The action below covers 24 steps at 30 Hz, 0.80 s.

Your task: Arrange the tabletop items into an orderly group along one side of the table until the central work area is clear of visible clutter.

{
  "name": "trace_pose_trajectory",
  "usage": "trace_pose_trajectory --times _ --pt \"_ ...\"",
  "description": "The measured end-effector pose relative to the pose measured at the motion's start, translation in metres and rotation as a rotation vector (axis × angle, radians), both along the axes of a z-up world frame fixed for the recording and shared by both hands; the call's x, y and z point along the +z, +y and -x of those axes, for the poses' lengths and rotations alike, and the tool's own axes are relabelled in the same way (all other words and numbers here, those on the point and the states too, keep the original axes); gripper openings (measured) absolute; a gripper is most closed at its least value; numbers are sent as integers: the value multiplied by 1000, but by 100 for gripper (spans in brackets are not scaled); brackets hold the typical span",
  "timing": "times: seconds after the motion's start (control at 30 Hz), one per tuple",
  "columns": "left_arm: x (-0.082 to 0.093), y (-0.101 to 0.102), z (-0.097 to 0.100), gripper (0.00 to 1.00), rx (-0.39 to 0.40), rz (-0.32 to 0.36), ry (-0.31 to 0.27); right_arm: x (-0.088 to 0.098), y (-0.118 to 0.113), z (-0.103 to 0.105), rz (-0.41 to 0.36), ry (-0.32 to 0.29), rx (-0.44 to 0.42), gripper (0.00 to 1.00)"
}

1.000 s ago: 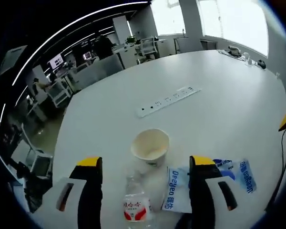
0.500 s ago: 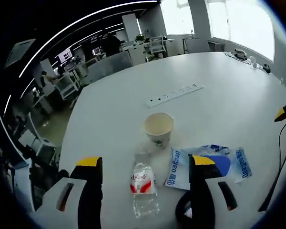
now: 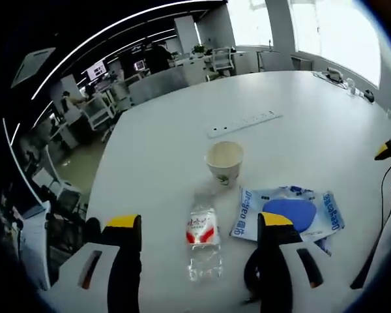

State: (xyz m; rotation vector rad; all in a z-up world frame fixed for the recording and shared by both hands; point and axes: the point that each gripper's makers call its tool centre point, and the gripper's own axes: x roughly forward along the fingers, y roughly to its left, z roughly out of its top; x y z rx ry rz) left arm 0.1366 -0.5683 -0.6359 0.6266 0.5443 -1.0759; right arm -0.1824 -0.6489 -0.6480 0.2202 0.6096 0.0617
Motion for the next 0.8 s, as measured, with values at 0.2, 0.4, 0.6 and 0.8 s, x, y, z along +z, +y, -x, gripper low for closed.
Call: trace_pose_trajectory --times 0.2,0.4,0.6,0.8 --pt "-9 5 1 72 4 -12 20 -3 3 0 -21 19 7 54" --pt "-21 15 0 74 14 -33 51 -15 11 5 -76 72 13 61" --pt "-30 22 -2 75 24 -47 78 -21 15 5 -92 104 27 62" --pt "-36 24 -5 75 30 -54 93 -23 17 5 -98 118 34 62"
